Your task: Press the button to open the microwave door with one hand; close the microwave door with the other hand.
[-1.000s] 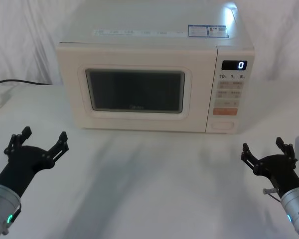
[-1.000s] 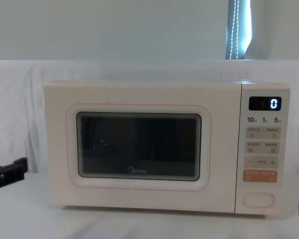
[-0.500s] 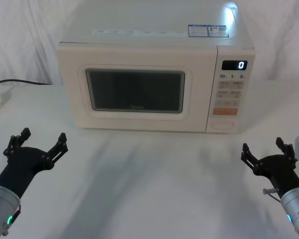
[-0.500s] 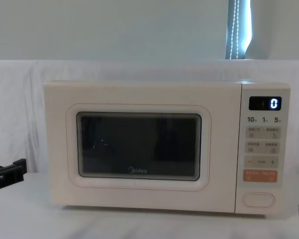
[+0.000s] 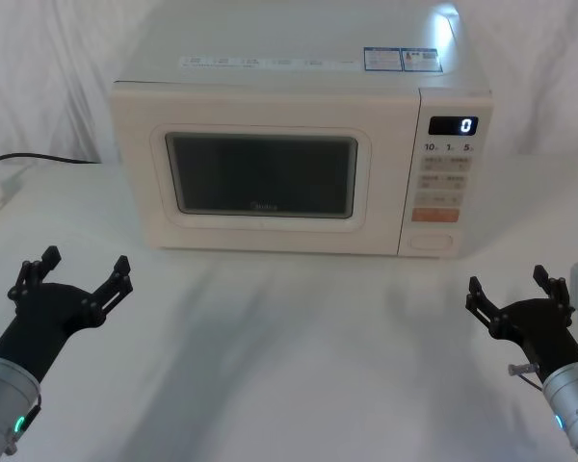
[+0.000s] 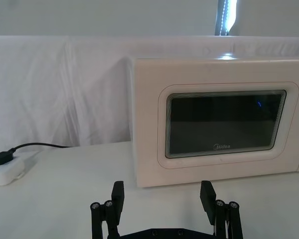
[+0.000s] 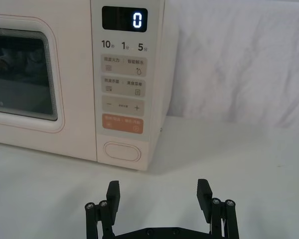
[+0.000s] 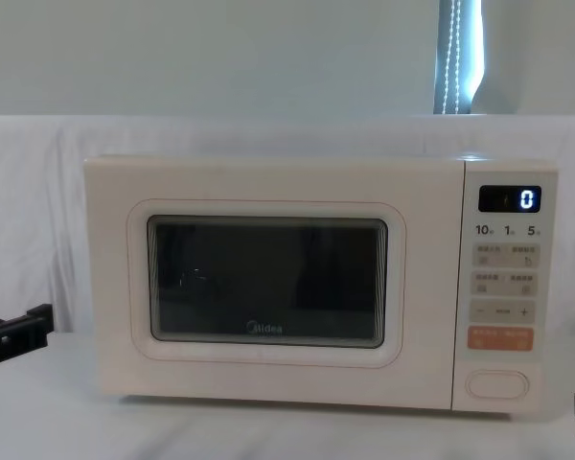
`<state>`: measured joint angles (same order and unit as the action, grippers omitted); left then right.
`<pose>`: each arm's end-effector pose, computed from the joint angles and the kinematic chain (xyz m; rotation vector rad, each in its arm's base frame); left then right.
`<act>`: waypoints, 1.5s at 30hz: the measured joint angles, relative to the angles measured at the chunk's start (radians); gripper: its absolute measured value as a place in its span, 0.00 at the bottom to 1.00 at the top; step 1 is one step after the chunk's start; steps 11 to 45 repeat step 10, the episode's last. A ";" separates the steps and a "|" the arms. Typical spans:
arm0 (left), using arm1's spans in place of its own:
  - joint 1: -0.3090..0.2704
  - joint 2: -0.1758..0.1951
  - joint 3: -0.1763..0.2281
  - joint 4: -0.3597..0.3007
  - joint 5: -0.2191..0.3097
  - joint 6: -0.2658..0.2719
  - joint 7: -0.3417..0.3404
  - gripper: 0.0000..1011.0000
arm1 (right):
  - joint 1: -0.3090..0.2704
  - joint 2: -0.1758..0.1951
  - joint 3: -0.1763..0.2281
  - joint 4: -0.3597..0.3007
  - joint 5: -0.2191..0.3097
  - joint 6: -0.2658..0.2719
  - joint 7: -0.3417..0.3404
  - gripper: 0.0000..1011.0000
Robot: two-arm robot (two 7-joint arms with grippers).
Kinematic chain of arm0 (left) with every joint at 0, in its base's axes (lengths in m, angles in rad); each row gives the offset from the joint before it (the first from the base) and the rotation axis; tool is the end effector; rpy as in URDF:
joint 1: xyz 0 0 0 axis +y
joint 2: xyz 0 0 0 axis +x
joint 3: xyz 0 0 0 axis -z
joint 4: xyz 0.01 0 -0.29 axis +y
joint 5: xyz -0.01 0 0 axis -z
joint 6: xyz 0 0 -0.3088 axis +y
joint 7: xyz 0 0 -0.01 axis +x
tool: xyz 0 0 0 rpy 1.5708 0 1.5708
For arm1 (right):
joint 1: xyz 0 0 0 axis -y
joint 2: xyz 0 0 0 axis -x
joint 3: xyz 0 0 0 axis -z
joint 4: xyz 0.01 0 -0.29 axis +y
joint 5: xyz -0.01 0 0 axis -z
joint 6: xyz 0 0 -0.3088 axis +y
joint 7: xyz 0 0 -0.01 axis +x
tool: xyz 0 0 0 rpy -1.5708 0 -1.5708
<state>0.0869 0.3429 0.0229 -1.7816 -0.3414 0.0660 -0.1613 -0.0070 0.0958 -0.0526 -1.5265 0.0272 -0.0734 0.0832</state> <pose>0.3033 0.0714 -0.2499 -0.0281 -0.0299 1.3172 0.3254 -0.0128 -0.3159 -0.0404 -0.0652 -1.4344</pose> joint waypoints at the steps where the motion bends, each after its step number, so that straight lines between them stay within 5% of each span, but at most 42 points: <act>1: 0.000 0.000 0.000 0.000 0.000 0.000 0.000 0.99 | 0.000 0.000 0.000 0.000 0.000 0.000 0.000 0.99; 45: 0.000 0.000 0.000 -0.001 -0.001 0.001 -0.001 0.99 | 0.000 0.000 0.000 0.000 0.000 0.000 0.000 0.99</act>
